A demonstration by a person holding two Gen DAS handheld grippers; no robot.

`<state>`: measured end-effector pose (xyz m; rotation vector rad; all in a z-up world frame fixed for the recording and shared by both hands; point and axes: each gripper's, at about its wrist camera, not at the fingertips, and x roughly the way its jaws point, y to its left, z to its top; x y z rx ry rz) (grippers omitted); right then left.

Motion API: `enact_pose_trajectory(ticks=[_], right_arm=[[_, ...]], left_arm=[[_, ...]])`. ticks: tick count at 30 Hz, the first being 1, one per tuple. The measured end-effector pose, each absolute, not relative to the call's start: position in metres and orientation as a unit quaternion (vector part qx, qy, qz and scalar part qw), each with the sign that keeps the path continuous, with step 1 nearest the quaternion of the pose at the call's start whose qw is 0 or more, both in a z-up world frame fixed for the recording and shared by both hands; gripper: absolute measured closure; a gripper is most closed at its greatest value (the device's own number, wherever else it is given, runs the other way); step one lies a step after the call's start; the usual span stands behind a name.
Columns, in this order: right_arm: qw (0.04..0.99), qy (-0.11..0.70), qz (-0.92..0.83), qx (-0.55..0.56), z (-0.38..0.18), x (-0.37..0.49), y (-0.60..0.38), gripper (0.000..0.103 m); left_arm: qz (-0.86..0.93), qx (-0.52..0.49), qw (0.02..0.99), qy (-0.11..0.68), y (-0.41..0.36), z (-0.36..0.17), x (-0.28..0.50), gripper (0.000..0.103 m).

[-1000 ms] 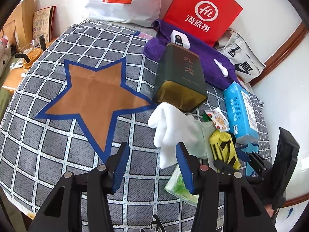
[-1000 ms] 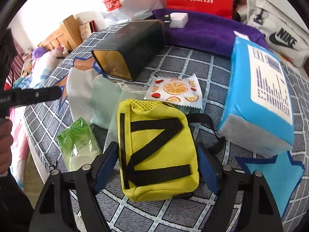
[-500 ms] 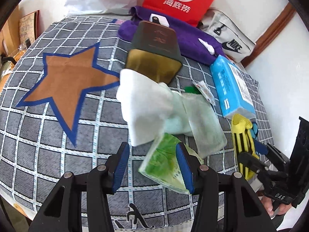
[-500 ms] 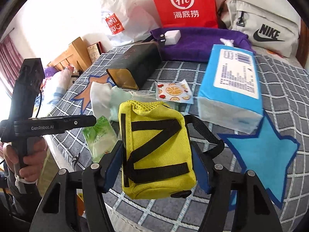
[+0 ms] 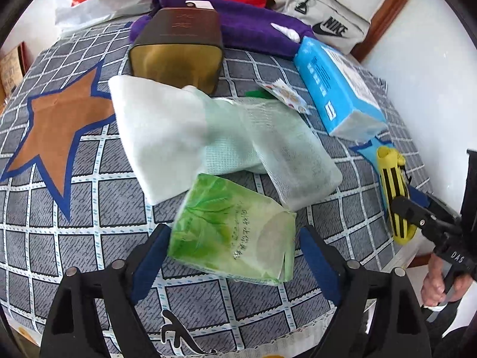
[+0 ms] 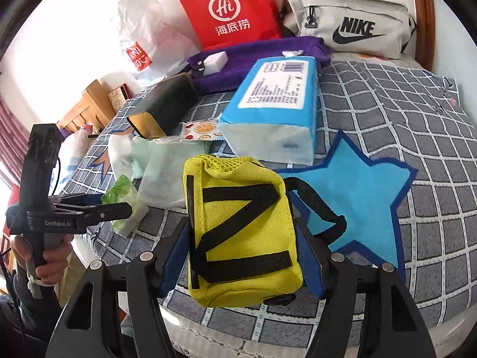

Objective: Organize soft objects
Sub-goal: 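Carry the yellow pouch and green tissue pack in both tools over the purple towel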

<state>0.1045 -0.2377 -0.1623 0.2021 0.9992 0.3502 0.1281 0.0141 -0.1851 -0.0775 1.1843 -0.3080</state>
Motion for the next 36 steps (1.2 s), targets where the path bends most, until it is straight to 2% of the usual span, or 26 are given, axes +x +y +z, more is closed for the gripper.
enact_pose_trajectory(ticks=[5,10,12,13,14,15,16,19,36], right_arm=[[0.861,0.475,0.160,0.085,-0.166,0.104,-0.236,0.037],[0.867,0.478,0.137,0.035,-0.175,0.106,-0.224,0.037],[0.866,0.479,0.139,0.031,-0.178,0.107,-0.222,0.037],[0.866,0.480,0.140,0.032,-0.179,0.107,-0.222,0.037],[0.864,0.483,0.141,0.034,-0.180,0.109,-0.223,0.037],[0.863,0.485,0.139,0.035,-0.180,0.110,-0.223,0.037],[0.862,0.487,0.139,0.039,-0.180,0.111,-0.224,0.037],[0.861,0.485,0.144,0.048,-0.176,0.112,-0.225,0.037],[0.870,0.467,0.155,0.036,-0.137,0.112,-0.223,0.037]], left_arm=[[-0.125,0.039,0.825,0.550,-0.009,-0.191,0.123,0.011],[-0.124,-0.003,0.831,0.542,0.003,-0.188,0.122,0.013],[-0.119,-0.032,0.832,0.540,0.014,-0.184,0.122,0.027],[-0.119,-0.044,0.831,0.542,0.020,-0.182,0.124,0.030],[-0.118,-0.058,0.829,0.543,0.026,-0.181,0.125,0.037],[-0.114,-0.070,0.828,0.545,0.032,-0.179,0.125,0.051],[-0.111,-0.081,0.826,0.547,0.038,-0.178,0.126,0.053],[-0.112,-0.104,0.826,0.543,0.051,-0.171,0.124,0.053],[-0.120,-0.102,0.849,0.505,0.045,-0.130,0.118,0.054]])
